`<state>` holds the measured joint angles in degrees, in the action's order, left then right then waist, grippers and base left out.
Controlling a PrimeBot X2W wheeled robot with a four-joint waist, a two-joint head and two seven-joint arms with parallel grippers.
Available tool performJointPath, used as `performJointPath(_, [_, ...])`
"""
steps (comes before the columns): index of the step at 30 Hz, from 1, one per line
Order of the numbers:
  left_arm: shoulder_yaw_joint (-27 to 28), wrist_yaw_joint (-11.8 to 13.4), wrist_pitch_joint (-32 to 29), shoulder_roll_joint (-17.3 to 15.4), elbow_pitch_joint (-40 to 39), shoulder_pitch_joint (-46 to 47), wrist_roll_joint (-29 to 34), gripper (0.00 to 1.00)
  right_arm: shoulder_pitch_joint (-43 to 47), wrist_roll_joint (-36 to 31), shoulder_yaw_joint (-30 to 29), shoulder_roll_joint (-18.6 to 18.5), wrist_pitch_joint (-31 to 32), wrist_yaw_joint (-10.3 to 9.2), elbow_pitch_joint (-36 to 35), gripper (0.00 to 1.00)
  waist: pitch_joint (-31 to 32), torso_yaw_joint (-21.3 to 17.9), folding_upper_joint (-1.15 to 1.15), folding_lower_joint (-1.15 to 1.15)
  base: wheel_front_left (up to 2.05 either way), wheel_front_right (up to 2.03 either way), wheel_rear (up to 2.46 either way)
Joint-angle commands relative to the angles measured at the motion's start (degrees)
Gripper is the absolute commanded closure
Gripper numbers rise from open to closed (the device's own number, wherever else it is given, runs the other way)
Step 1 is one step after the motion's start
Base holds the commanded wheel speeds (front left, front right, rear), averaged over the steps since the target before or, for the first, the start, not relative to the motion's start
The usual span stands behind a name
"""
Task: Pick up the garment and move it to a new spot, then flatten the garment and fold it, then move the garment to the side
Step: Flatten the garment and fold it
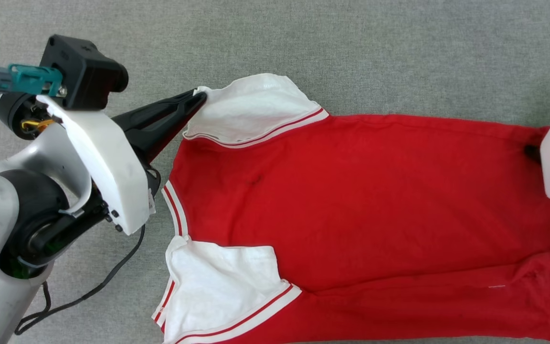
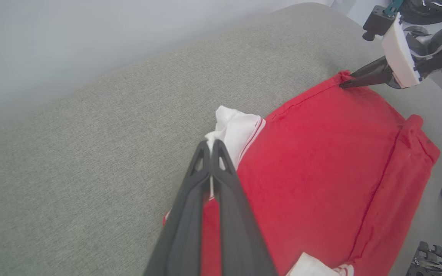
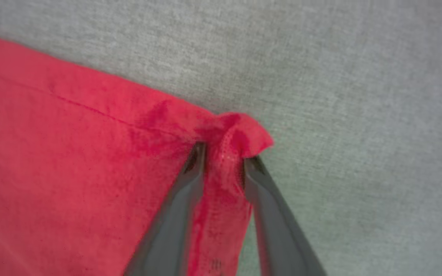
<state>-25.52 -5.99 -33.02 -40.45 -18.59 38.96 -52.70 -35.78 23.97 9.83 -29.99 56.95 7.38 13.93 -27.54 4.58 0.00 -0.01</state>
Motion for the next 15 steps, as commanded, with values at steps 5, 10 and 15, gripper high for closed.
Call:
performJointPath(5, [0.06,0.46,2.2,0.32,1.63,-2.66,0.93,1.0,2.57,1.04,0.19,1.3,-3.23,0.1,2.68,1.0,1.92,-0.53,0.0,0.01,0.0,0.0,0.0])
performJointPath(10, [1.28,1.07,4.16,-0.26,2.96,-5.48,0.22,1.0,2.42,2.11,-2.23,0.97,-7.37,0.1,1.59,1.0,5.38,-1.24,0.0,0.01,0.0,0.0,0.0])
performJointPath(15, [2.53,2.26,6.15,-1.11,2.91,-9.74,-0.55,1.0,5.02,3.67,-4.55,1.54,-10.35,0.1,-0.7,1.0,9.27,-1.75,0.0,0.01,0.0,0.0,0.0])
